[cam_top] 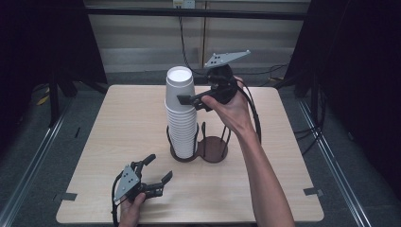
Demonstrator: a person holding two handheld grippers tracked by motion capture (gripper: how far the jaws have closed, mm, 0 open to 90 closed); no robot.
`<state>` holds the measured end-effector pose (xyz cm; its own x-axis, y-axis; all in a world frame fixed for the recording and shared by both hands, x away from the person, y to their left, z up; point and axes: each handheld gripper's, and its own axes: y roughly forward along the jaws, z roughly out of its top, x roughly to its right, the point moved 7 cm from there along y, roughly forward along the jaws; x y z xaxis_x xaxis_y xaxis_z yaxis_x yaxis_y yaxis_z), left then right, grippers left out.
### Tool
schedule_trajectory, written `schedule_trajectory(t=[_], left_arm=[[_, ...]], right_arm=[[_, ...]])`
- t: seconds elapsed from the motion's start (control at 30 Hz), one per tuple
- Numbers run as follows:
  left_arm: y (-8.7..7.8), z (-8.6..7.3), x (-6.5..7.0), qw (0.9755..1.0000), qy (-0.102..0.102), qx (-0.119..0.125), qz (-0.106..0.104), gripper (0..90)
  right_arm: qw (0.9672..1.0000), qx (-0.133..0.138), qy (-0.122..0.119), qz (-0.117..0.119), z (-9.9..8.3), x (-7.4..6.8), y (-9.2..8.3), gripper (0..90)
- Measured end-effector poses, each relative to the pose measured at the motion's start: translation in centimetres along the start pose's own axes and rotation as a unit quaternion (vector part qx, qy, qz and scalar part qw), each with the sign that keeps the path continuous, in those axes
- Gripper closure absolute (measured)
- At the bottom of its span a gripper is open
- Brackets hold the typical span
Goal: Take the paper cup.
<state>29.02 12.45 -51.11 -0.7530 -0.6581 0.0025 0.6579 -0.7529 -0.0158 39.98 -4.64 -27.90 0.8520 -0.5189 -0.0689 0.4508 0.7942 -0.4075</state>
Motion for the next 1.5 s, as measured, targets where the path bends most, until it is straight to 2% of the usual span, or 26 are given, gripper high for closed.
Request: schedule_trajectory(t=[0.17, 0.27, 0.6, 0.77, 1.0, 1.2, 1.5], left_arm=[[0.0, 0.0, 0.0, 1.0000, 0.000, 0.000, 0.000, 15.6], [0.0, 0.0, 0.0, 1.0000, 0.000, 0.000, -0.001, 15.6], [0.0, 0.0, 0.0, 1.0000, 0.000, 0.000, -0.001, 15.6], [0.0, 0.0, 0.0, 1.0000, 0.000, 0.000, -0.001, 15.6], [0.0, 0.0, 0.1, 1.0000, -0.004, 0.002, 0.000, 15.6], [0.0, 0.0, 0.0, 1.0000, 0.000, 0.001, -0.002, 15.6], [0.0, 0.0, 0.0, 1.0000, 0.000, 0.001, -0.002, 15.6]], right_arm=[[1.0000, -0.002, -0.004, 0.003, 0.7, 0.0, 0.7, 13.5], [1.0000, -0.002, -0.005, -0.003, 1.2, -0.1, 1.1, 13.4], [0.9999, -0.010, -0.006, -0.005, 1.7, 0.1, 2.4, 13.8], [0.9997, -0.016, -0.010, -0.017, 1.7, 0.2, 2.9, 19.2], [0.9996, -0.016, -0.012, -0.018, 1.8, 0.1, 2.9, 20.5], [0.9996, -0.014, -0.014, -0.020, 1.8, 0.1, 2.8, 20.7], [0.9995, 0.010, -0.017, -0.023, 2.5, 0.0, 2.2, 20.8]])
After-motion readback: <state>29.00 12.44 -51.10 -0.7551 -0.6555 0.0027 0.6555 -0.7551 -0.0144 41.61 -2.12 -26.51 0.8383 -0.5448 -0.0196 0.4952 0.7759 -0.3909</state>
